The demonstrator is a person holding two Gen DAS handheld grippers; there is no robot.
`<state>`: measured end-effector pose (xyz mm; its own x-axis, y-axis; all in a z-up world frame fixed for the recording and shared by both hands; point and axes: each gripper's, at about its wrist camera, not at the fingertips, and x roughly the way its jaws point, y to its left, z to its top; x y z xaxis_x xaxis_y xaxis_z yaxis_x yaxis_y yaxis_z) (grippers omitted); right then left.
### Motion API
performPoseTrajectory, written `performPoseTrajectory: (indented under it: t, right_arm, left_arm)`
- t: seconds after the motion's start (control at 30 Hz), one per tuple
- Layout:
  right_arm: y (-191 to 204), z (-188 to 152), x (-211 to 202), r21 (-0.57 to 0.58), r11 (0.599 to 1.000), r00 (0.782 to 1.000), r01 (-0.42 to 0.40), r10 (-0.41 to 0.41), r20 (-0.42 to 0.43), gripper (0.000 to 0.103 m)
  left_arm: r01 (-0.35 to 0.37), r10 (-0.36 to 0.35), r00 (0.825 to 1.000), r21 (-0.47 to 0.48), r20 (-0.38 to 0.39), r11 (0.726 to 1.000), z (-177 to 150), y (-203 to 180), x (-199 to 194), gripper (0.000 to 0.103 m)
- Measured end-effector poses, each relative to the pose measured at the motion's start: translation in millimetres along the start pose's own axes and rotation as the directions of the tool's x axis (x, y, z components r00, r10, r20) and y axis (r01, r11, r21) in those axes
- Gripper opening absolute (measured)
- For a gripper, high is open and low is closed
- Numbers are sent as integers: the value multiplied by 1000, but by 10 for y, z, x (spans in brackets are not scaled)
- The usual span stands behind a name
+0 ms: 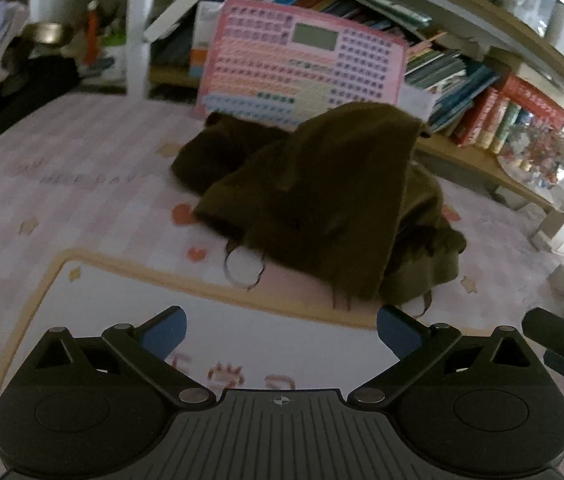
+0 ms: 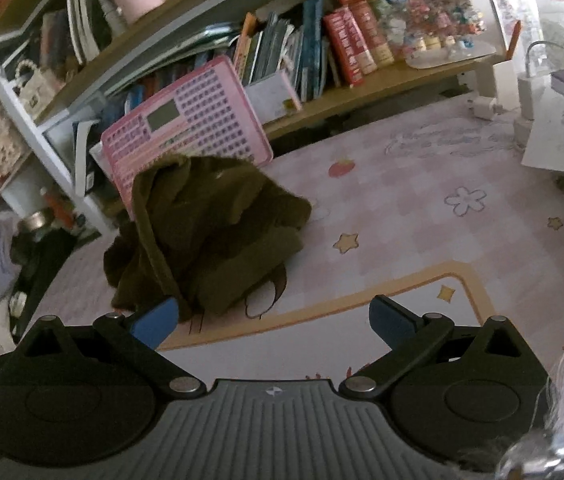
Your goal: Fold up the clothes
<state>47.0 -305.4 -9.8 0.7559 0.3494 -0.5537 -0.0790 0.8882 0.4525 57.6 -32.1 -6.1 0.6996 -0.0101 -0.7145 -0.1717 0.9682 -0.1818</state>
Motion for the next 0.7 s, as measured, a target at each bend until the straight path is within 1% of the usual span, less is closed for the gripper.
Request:
performPoseTrajectory:
  t: [0.07, 0.17, 0.3, 0.4, 0.47, 0.6, 0.67, 0.7]
  right_arm:
    - [-29, 11, -20, 16, 1000, 1000, 8, -8, 6, 103]
    - [-127, -7, -9, 98, 995, 1000, 4, -3, -8, 103]
    - [-246, -41, 46, 238, 971, 999, -18, 27, -37, 103]
    - [-284, -44, 73, 305, 952, 998, -28, 43, -42, 103]
    - [-299, -28, 86, 337, 941, 998, -31, 48, -41, 103]
    - [-321, 21, 98, 369, 929, 999, -39, 50, -21, 103]
    - [-334, 33, 103, 374, 927, 999, -38, 49, -19, 103]
    - [-341, 40, 105, 375, 926, 999, -38, 50, -21, 103]
  left_arm:
    - [4, -4, 1000, 21, -2, 1000, 68, -30, 47, 102]
    - [-2, 2, 1000, 73, 8, 997, 162, -93, 99, 102]
    - [1, -3, 1000, 138, 14, 990, 287, -153, 202, 102]
    - [22, -22, 1000, 154, -4, 988, 409, -203, 326, 101]
    - [27, -26, 1000, 158, -9, 987, 475, -265, 387, 101]
    - [66, -69, 998, 204, 8, 977, 552, -469, 449, 101]
    - [68, -76, 997, 239, 23, 969, 578, -586, 496, 102]
    - [58, -68, 997, 253, 30, 966, 598, -632, 532, 101]
